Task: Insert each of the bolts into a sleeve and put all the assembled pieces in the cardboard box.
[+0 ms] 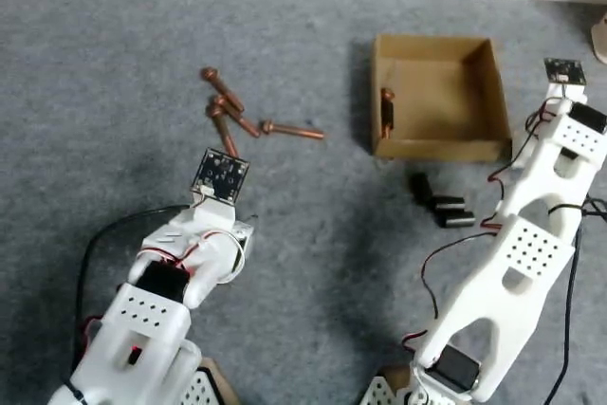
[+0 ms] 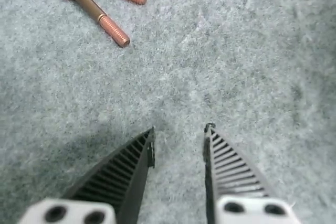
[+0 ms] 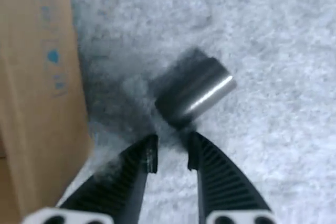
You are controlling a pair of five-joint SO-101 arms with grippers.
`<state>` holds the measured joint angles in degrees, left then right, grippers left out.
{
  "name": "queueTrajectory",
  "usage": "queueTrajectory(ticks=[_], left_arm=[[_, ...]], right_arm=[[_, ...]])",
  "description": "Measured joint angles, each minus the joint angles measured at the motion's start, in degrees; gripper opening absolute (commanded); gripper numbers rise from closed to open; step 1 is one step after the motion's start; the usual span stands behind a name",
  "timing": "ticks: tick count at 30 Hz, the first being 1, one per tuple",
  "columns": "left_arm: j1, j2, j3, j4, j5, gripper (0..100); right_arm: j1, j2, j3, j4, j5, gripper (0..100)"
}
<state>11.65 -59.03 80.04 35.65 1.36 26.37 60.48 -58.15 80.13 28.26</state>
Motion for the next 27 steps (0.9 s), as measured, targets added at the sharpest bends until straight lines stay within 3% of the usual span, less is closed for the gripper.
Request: queueTrajectory(ticks=[6,13,21,27], left_arm=[[0.0,0.0,0.0,0.0,0.0,15],[0.0,0.0,0.0,0.0,0.0,15],[0.0,0.0,0.0,0.0,0.0,15],[0.0,0.0,0.0,0.0,0.0,15]], right_arm=[[0.26,0.62,-12.66,10.37,-3.6,10.9],[0.18,0.53,-24.79,12.57,-13.89,10.9],[-0.26,0.53,-24.09,10.9,-27.96,11.0],[-2.64,0.62,-23.03,10.2,-30.95,11.0]])
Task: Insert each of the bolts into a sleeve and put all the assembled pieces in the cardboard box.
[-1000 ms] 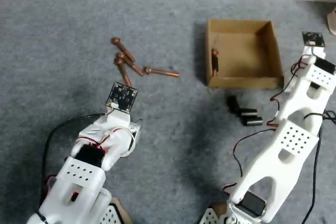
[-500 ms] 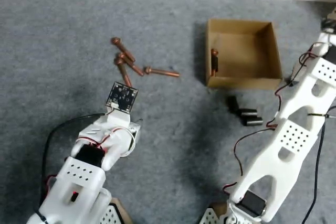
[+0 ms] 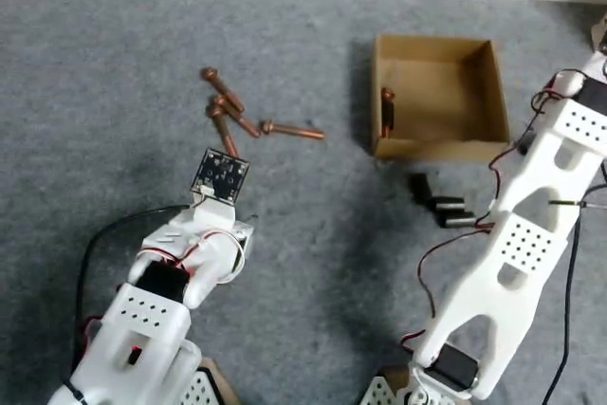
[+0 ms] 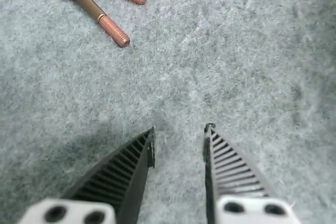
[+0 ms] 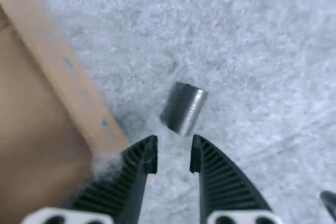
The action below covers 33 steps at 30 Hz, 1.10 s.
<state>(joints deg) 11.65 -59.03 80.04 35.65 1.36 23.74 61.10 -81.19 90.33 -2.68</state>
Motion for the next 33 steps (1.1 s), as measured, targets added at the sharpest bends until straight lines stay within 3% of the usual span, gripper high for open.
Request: queueTrajectory(ticks=[17,23,33], left_arm=[[0.0,0.0,0.0,0.0,0.0,15],[0.0,0.0,0.0,0.0,0.0,15],[0.0,0.0,0.0,0.0,0.0,15]], right_arm=[[-0.35,0.0,1.05,-2.64,-8.35,11.2],[1.93,0.0,8.18,-6.95,-13.45,18.8],[2.2,0.0,11.69,-10.02,-14.42,18.8]])
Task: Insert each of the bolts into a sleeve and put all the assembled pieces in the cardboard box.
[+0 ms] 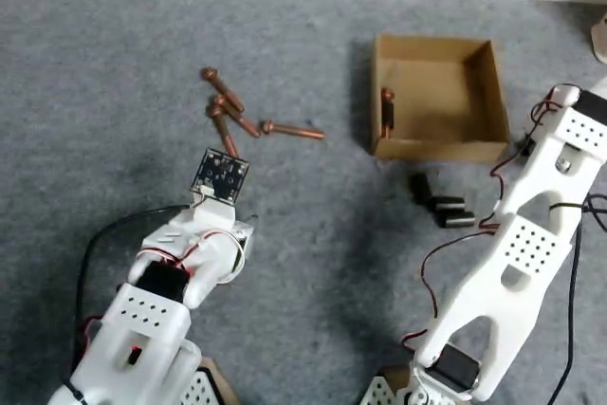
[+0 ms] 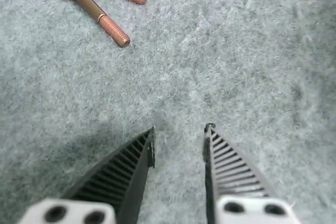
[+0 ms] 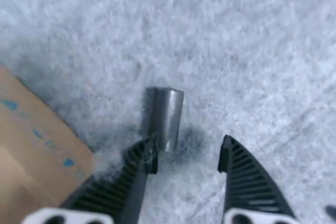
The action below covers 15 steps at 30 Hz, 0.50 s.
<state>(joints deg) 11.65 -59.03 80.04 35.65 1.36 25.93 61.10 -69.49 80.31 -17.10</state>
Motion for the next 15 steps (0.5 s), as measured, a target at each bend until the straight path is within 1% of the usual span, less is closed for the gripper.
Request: queueTrajectory(ticks=[4,15], left_arm=[[0.0,0.0,0.0,0.0,0.0,15],[0.0,0.0,0.0,0.0,0.0,15]], right_arm=[[0.0,0.26,0.53,-2.55,-0.09,18.8],[-0.18,7.03,0.18,-6.86,-0.18,18.8]])
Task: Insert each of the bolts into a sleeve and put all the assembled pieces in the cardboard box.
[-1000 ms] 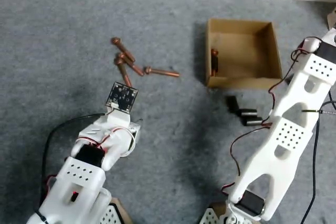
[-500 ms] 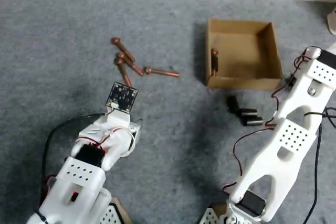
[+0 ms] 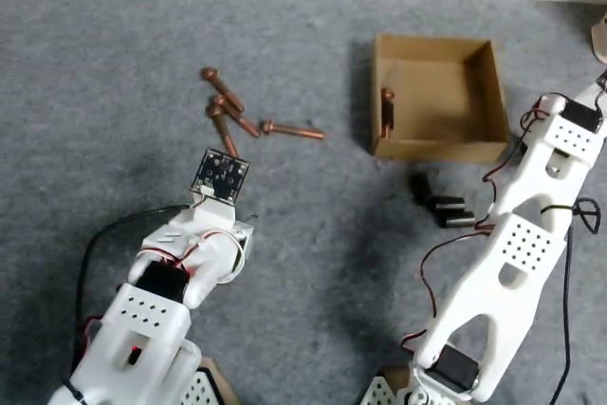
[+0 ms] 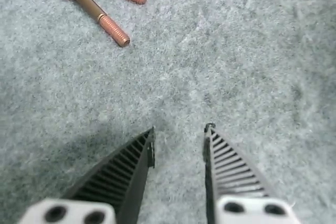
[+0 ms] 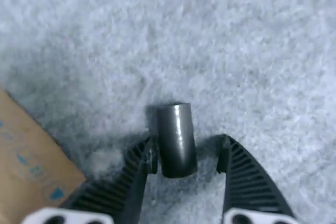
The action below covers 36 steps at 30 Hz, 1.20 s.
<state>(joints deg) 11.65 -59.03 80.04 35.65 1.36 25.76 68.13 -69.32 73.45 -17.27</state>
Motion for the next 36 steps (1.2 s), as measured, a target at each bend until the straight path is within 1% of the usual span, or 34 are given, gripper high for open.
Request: queueTrajectory(ticks=[4,6,8,10,12,15,17,22,25,30,36], left_arm=[[0.0,0.0,0.0,0.0,0.0,15],[0.0,0.0,0.0,0.0,0.0,15],[0.0,0.0,0.0,0.0,0.0,15],[0.0,0.0,0.0,0.0,0.0,15],[0.0,0.0,0.0,0.0,0.0,15],[0.09,0.0,0.0,0.0,0.0,15],[0.0,0.0,0.0,0.0,0.0,15],[0.0,0.0,0.0,0.0,0.0,15],[0.0,0.0,0.0,0.0,0.0,15],[0.0,0.0,0.0,0.0,0.0,15],[0.0,0.0,0.0,0.0,0.0,15]], right_arm=[[0.0,0.7,-0.09,-0.62,0.0,17.3],[0.0,0.7,-0.09,-0.7,0.0,10.4],[0.26,0.79,-0.09,-0.7,0.0,0.0],[0.7,1.23,-0.09,-0.62,0.0,1.8],[0.88,1.32,-0.09,-0.62,0.0,0.2],[0.88,1.41,-1.05,1.41,0.0,0.5],[0.88,1.58,-3.25,5.1,1.32,0.5],[0.26,2.02,-10.29,17.76,8.18,0.5],[0.26,2.11,-14.77,25.14,9.32,0.5],[0.79,1.85,-17.05,26.64,11.87,0.5],[2.29,0.7,-7.03,26.64,16.0,1.2]])
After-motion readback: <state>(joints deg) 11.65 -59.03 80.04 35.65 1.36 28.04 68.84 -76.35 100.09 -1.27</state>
